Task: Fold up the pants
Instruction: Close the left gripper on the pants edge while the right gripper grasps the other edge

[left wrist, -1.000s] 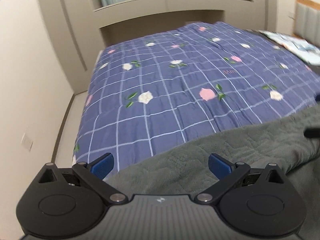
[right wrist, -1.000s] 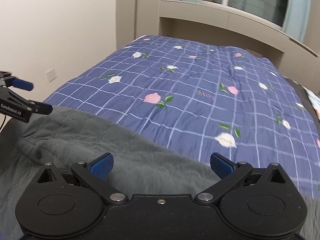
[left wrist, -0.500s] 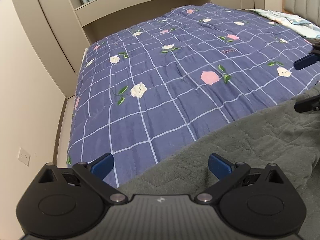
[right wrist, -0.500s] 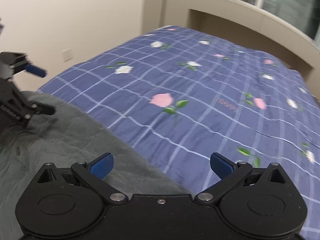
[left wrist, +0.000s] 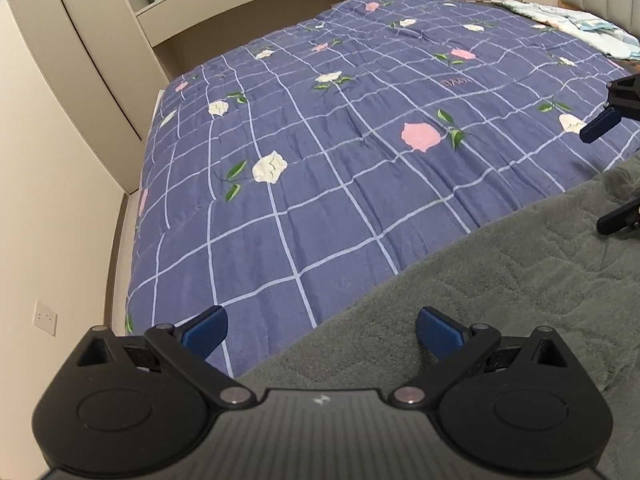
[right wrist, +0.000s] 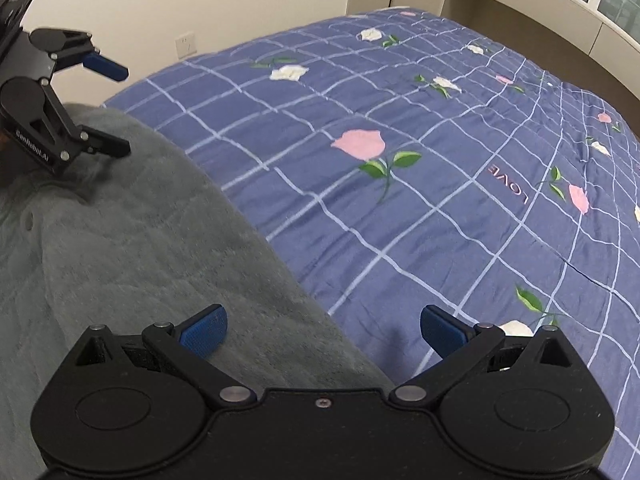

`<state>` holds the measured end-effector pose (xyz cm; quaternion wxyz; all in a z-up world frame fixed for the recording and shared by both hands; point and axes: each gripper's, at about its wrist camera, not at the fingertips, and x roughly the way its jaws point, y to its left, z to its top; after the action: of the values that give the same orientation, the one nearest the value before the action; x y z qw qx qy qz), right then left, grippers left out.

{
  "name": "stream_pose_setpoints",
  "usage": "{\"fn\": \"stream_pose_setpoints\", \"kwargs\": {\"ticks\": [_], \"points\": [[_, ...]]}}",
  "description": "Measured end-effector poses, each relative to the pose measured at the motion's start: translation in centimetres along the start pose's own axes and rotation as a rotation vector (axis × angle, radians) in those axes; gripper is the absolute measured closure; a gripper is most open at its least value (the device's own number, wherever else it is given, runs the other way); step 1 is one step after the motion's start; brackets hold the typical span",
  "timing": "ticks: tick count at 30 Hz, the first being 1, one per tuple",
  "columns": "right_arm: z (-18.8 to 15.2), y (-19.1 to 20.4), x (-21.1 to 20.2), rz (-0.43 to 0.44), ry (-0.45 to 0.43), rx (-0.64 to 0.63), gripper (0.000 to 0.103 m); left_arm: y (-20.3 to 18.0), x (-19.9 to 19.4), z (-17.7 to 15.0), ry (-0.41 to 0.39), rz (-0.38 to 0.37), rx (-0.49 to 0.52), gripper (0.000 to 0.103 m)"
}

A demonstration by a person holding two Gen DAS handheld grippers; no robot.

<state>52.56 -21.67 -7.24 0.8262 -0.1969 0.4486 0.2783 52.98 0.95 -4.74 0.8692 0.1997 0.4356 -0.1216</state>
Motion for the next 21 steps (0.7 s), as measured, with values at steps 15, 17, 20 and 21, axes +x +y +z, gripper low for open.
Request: {"fn": "stream_pose_setpoints", "kwargs": {"ticks": [15, 17, 20, 21], "points": [[-3.4, -4.5, 0.1, 0.142, 0.051, 0.14, 0.036, 2.6, 2.9, -0.6, 0.106, -0.285, -0.059, 0.055], [-3.1, -4.0, -0.1, 0.167, 0.052, 0.127, 0.066, 2.4, 2.7, -0.6, 0.113, -0.307, -0.06, 0.075], [-2.4, -2.7, -0.6, 0.131, 0.06, 0.064, 0.089, 1.9, 1.7, -0.4, 0.091, -0.296, -0.054, 0.089], [-2.0, -2.3, -0.9, 0.108, 0.057, 0.039, 0.092, 1.7, 1.1, -0.3, 0.077, -0.277, -0.038, 0.09]]}}
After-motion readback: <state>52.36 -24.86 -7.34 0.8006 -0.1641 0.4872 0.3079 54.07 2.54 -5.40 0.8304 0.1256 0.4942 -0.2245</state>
